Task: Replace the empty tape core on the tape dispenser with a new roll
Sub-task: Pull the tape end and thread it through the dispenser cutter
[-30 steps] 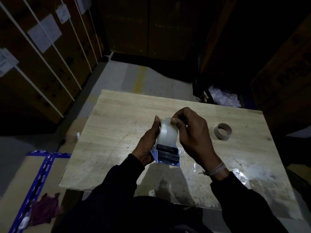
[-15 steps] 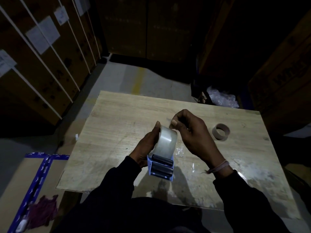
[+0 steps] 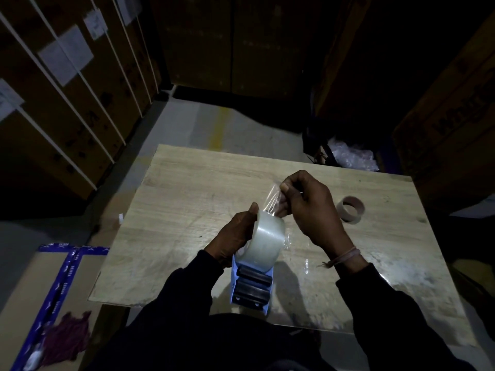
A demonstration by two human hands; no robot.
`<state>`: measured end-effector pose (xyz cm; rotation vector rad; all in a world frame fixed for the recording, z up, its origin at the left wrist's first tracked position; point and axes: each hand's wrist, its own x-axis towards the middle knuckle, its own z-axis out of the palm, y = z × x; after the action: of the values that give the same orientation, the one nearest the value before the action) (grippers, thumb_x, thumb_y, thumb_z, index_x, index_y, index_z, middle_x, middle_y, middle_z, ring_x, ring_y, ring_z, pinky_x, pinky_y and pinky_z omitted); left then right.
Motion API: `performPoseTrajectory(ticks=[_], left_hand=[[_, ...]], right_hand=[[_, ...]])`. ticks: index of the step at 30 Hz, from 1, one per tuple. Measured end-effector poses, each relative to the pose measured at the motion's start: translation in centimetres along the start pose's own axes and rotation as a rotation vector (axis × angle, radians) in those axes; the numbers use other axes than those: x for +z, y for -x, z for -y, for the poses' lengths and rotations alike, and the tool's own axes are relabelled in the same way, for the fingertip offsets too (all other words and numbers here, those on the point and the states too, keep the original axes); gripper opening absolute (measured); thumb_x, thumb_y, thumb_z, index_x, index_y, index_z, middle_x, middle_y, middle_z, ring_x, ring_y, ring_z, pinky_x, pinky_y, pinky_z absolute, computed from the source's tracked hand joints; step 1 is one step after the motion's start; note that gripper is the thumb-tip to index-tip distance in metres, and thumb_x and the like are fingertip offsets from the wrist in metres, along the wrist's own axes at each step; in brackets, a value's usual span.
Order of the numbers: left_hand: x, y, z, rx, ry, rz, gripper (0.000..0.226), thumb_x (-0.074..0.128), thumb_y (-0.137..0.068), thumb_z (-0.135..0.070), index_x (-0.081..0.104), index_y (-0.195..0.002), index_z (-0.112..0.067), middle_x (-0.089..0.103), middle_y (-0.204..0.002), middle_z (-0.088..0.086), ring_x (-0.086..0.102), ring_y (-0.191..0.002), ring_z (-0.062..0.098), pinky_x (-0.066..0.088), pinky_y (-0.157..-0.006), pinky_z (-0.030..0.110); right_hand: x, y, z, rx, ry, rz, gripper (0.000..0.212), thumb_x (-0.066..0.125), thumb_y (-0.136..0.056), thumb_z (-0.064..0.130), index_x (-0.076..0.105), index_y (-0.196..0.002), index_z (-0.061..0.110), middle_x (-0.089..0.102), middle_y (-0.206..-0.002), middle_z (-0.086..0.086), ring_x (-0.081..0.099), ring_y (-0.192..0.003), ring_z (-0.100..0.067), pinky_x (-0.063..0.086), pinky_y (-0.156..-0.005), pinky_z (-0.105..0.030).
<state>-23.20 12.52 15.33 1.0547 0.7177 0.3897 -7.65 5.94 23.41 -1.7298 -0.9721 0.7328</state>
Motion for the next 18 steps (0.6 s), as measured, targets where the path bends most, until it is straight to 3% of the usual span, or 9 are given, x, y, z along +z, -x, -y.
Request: performPoseTrajectory(ticks=[2,4,6,8,10,12,16,18], left_hand=[[-0.4,-0.3,0.6,-0.018,-0.019,0.003,0.115,0.066,-0.062,-0.096,0.069,-0.12,0.004,0.066,-0.119,0.033,0.058,-0.107,0.036,0.046,-0.093,0.048],[-0.6,-0.5,0.9,-0.035,-0.028,-0.001,0.107,0.065,-0.064,-0.096,0.075,-0.116,-0.003,0.07,-0.12,0.03,0.065,-0.107,0.032,0.048,-0.095,0.047],[-0.6,-0.3,0.8,-0.072,0.022,0.012,0.102,0.063,-0.063,-0.097,0.081,-0.116,-0.012,0.078,-0.108,0.018,0.076,-0.09,0.025,0.057,-0.081,0.038],[-0.3,-0.2,0.9,-0.145,0.154,0.045,0.108,0.051,-0.074,-0.093,0.072,-0.132,-0.004,0.077,-0.096,0.014,0.075,-0.073,0.021,0.058,-0.066,0.032],[-0.2,0.0,1.0,-0.185,0.247,0.041,0.101,0.026,-0.092,-0.084,0.066,-0.135,-0.001,0.077,-0.091,0.015,0.073,-0.066,0.022,0.059,-0.059,0.03],[0.0,0.2,0.9,-0.212,0.286,0.016,0.1,0.016,-0.097,-0.08,0.065,-0.137,-0.003,0.076,-0.095,0.017,0.073,-0.068,0.024,0.06,-0.058,0.03],[0.0,0.3,1.4,-0.226,0.375,-0.003,0.105,0.022,-0.095,-0.082,0.057,-0.146,0.003,0.071,-0.103,0.022,0.074,-0.07,0.027,0.062,-0.063,0.031],[-0.2,0.2,1.7,-0.223,0.405,-0.035,0.104,0.027,-0.094,-0.083,0.063,-0.14,0.003,0.072,-0.1,0.021,0.075,-0.07,0.027,0.063,-0.064,0.032]], right_hand=[[0.0,-0.2,-0.1,0.074,-0.102,0.027,0.014,0.053,-0.11,0.001,0.057,-0.102,-0.01,0.065,-0.074,-0.011,0.072,-0.053,-0.016,0.06,-0.054,-0.032],[0.0,-0.3,-0.1,0.098,-0.16,0.046,0.015,0.052,-0.111,0.002,0.056,-0.104,-0.011,0.065,-0.076,-0.012,0.075,-0.054,-0.019,0.061,-0.053,-0.032],[-0.2,-0.5,0.2,0.069,-0.186,0.054,0.014,0.051,-0.112,0.002,0.056,-0.104,-0.007,0.063,-0.078,-0.016,0.077,-0.059,-0.019,0.064,-0.057,-0.033],[-0.4,-0.7,0.5,-0.001,-0.166,0.059,0.013,0.05,-0.112,0.003,0.057,-0.101,-0.002,0.062,-0.081,-0.018,0.08,-0.069,-0.021,0.066,-0.063,-0.033],[-0.4,-0.7,0.9,-0.072,-0.1,0.063,0.015,0.05,-0.113,0.004,0.055,-0.101,-0.003,0.063,-0.083,-0.023,0.083,-0.078,-0.026,0.067,-0.07,-0.039],[-0.4,-0.6,1.3,-0.132,-0.049,0.065,0.015,0.049,-0.113,0.005,0.055,-0.102,-0.003,0.067,-0.086,-0.023,0.084,-0.082,-0.027,0.069,-0.075,-0.041],[-0.8,-0.1,2.2,-0.224,-0.001,0.09,0.013,0.049,-0.113,0.004,0.056,-0.102,0.003,0.072,-0.087,-0.012,0.084,-0.083,-0.021,0.069,-0.075,-0.035],[-0.9,0.2,2.4,-0.262,0.043,0.109,0.012,0.051,-0.113,0.005,0.056,-0.102,0.001,0.073,-0.088,-0.012,0.083,-0.084,-0.019,0.069,-0.077,-0.038]])
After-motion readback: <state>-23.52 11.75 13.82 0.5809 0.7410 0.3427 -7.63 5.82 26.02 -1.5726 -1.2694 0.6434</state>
